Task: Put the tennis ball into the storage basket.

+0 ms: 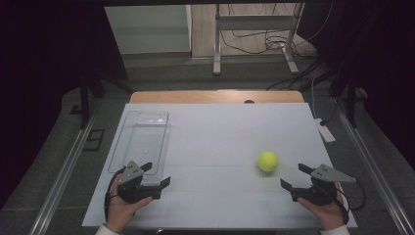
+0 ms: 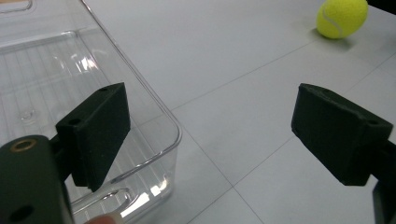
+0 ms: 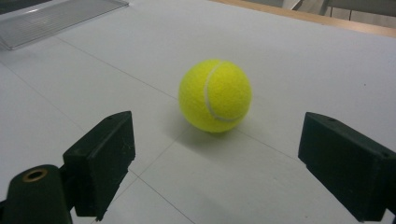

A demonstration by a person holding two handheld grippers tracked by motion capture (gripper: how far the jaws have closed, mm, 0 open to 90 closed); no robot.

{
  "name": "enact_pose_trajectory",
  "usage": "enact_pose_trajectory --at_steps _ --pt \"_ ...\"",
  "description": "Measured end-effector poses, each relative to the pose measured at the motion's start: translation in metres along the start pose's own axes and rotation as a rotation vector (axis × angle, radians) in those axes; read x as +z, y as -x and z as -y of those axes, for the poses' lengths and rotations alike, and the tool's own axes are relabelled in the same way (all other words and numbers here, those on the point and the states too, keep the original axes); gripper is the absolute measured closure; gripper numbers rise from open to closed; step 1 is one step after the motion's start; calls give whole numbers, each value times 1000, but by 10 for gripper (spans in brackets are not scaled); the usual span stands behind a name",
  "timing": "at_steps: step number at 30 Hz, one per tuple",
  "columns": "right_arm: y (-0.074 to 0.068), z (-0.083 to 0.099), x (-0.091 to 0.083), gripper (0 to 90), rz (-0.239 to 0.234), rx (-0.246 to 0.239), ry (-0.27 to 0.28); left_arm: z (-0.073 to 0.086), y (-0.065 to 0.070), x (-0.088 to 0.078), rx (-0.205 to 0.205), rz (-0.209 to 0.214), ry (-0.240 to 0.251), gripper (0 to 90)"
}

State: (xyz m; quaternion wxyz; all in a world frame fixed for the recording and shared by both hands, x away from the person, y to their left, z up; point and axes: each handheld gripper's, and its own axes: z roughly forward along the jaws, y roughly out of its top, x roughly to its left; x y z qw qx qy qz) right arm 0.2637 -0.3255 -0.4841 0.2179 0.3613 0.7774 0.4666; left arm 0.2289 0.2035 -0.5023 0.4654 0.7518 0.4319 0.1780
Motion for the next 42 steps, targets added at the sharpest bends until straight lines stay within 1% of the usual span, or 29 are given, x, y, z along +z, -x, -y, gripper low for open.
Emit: enact_pose_trajectory --at_steps 14,21,23,26,27,31,36,38,42 --pt "1 2 2 122 -8 -4 -2 2 3 1 10 3 -16 134" --pt "2 3 2 122 -5 0 -2 1 3 1 2 1 -13 134" --pt "3 5 2 122 -4 0 -6 -1 3 1 -2 1 -9 134" --pt "6 6 1 122 -1 13 -4 -3 3 -1 -10 2 -2 134" --pt "9 7 1 123 -3 28 1 -3 4 -1 -3 -3 -2 134" --pt "11 8 1 123 -10 38 6 -3 4 1 -4 0 -11 133" --pt "9 7 -1 124 -10 35 8 -2 4 1 -4 3 -15 133" --pt "8 6 -1 124 -10 35 8 -2 4 1 -11 12 -19 134" --pt "6 5 -1 124 -8 27 8 -2 5 1 -10 18 -24 133"
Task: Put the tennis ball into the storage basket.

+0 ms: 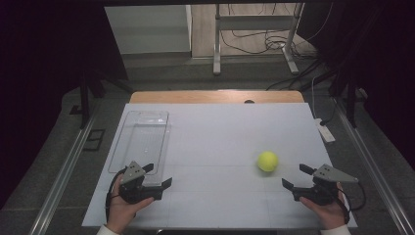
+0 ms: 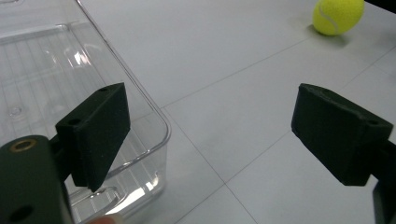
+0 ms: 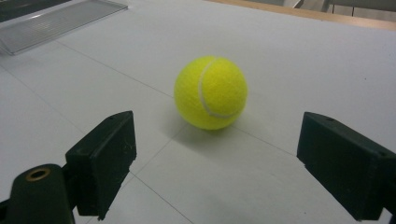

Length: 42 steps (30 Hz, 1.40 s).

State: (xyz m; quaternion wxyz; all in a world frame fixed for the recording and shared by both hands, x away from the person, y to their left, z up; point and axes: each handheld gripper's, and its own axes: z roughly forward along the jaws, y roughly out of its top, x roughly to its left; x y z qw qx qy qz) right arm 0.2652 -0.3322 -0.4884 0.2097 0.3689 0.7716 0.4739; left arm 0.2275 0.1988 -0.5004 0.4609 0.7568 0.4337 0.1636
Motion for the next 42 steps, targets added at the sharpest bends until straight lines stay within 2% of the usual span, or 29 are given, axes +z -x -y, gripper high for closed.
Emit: enact_pose_trajectory --at_steps 9,21,42 --pt "-2 0 4 124 -9 -11 -2 -5 3 1 8 6 -3 129" --pt "-1 2 0 126 3 -5 -3 -20 8 8 25 30 -6 129" --pt "-2 3 3 126 -13 -8 -11 -45 18 23 44 71 -26 129"
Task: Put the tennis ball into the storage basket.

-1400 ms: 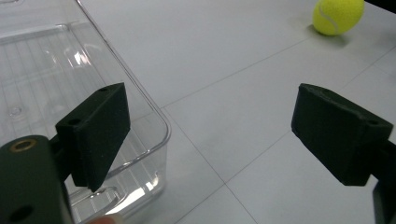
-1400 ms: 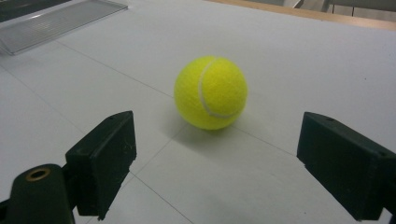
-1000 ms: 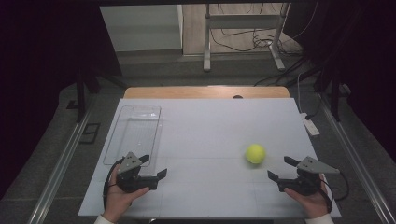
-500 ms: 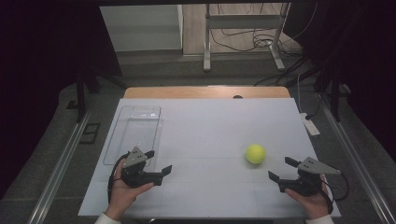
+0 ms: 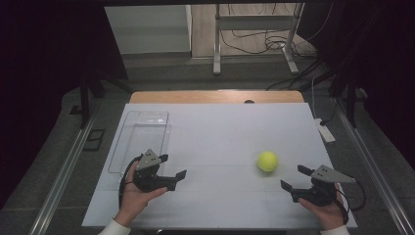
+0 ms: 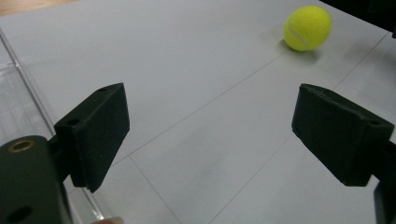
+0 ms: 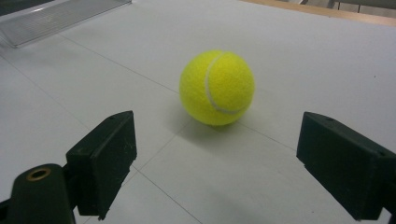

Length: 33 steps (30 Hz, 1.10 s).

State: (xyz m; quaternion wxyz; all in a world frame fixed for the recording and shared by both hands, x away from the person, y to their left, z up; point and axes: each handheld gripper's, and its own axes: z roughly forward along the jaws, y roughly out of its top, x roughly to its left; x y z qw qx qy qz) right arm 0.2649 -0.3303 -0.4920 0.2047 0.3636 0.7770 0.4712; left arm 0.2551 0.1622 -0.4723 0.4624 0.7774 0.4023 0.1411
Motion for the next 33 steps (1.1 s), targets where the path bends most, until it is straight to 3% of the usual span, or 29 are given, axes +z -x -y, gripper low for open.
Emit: enact_pose_trajectory --at_steps 33 --pt "2 2 2 125 1 -5 -14 -23 11 26 32 68 -41 128"
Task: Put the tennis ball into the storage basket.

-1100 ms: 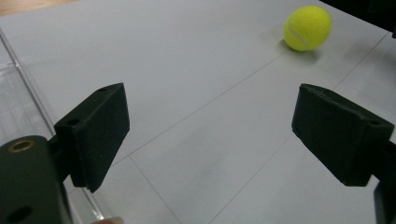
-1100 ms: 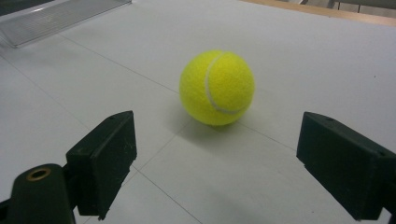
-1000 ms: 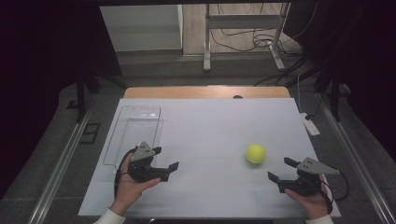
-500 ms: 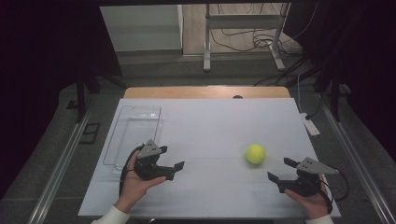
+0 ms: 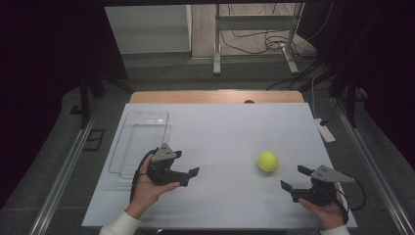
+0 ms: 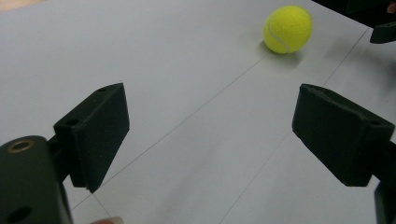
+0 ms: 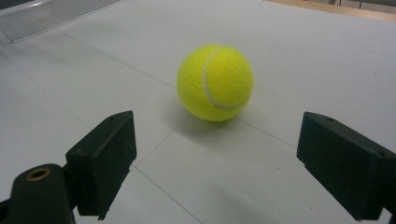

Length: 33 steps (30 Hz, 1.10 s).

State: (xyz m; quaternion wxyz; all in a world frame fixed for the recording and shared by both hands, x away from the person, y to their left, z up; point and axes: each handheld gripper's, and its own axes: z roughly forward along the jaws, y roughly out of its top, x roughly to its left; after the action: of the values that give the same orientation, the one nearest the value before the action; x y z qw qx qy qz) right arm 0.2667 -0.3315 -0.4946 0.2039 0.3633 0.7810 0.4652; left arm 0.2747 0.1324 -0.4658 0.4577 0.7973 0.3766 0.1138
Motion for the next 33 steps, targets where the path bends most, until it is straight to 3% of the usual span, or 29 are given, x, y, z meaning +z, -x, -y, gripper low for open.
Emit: enact_pose_trajectory --at_steps 33 --pt "0 1 1 124 -2 -3 -6 -20 6 19 20 47 -16 124"
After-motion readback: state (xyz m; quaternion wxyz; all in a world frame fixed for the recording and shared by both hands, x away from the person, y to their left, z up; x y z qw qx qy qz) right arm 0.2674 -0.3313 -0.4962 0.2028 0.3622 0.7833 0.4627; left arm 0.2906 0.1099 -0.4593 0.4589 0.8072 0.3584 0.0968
